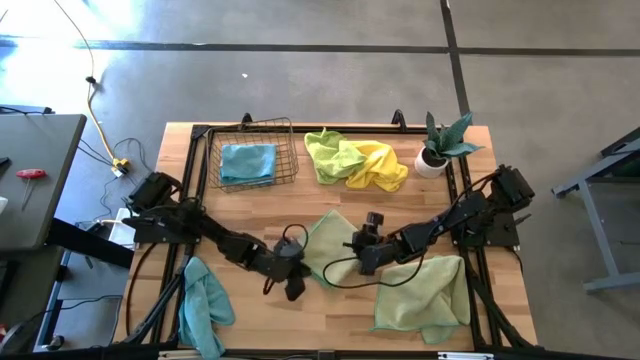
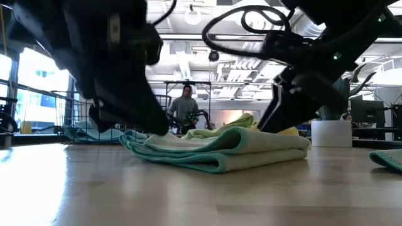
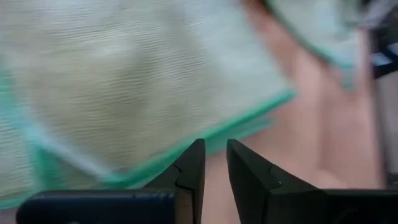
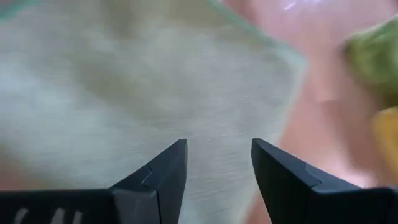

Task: Fold microfiber towels
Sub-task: Fold the left green towel

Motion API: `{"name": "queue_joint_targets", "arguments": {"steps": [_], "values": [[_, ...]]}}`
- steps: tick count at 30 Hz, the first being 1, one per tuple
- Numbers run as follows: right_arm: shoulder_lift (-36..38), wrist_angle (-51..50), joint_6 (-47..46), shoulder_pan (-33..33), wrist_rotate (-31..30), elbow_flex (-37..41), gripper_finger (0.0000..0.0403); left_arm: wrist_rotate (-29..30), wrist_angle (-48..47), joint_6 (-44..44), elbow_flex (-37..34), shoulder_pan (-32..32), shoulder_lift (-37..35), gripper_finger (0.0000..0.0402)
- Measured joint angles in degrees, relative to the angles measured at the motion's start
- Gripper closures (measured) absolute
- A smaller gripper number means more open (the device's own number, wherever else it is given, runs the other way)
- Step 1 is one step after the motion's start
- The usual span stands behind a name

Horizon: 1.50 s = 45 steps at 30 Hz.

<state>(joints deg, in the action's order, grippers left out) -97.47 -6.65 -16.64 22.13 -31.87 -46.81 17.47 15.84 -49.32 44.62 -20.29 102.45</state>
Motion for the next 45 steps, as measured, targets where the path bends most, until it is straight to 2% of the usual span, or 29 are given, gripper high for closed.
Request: {"name": "queue_joint_targets", "arguments": {"steps": [3, 5, 8, 13, 15, 21, 27, 32, 37, 40, 45], "values": [[0.0, 0.0, 3.9, 0.0, -5.9, 0.0, 0.0229, -0.5, 4.4, 0.8, 0.0, -1.3, 0.0, 0.0344], [0.7, -0.1, 3.1, 0.0, -6.9, 0.0, 0.0229, -0.6, 5.9, 3.4, 0.0, -1.8, 0.0, 0.0344], [2.5, 0.0, -4.5, 0.0, -2.8, 0.0, 0.0229, 0.3, 5.9, 10.4, 0.0, -1.9, -0.3, 0.0344], [2.9, 0.2, -23.2, 0.1, 7.8, 0.0, 0.0229, 6.6, 4.9, 22.3, 0.0, 0.4, -0.2, 0.0344], [1.8, 0.5, -28.2, 1.0, 9.0, 0.0, 0.0229, 7.1, 2.6, 24.7, 0.0, 2.1, -0.1, 0.0344], [-1.6, 1.5, -38.3, 5.1, 2.1, 0.0, 0.0229, 4.6, -4.7, 23.5, 0.0, 7.5, -0.1, 0.0344], [-2.2, 1.6, -38.6, 5.4, 0.1, 0.0, 0.0229, 1.3, -9.7, 18.6, 0.0, 8.5, -0.1, 0.0344], [-2.0, 3.8, -32.2, 3.7, 0.6, 0.0, 0.0229, 3.2, -12.6, 18.0, 0.1, 8.2, -0.2, 0.0344], [-0.4, 5.2, -22.6, 1.9, 3.2, 0.0, 0.0229, 0.0, -11.3, 17.4, 1.6, 8.3, -1.9, 0.0344], [-0.2, 5.0, -9.8, 0.8, 5.6, 0.0, 0.0229, -4.7, -10.8, 14.5, 3.3, 8.0, -3.3, 0.0344], [-0.2, 4.8, 15.5, -1.4, 12.1, 0.0, 0.0229, -13.0, -8.1, 2.6, 4.3, 5.5, -3.4, 0.0344]]}}
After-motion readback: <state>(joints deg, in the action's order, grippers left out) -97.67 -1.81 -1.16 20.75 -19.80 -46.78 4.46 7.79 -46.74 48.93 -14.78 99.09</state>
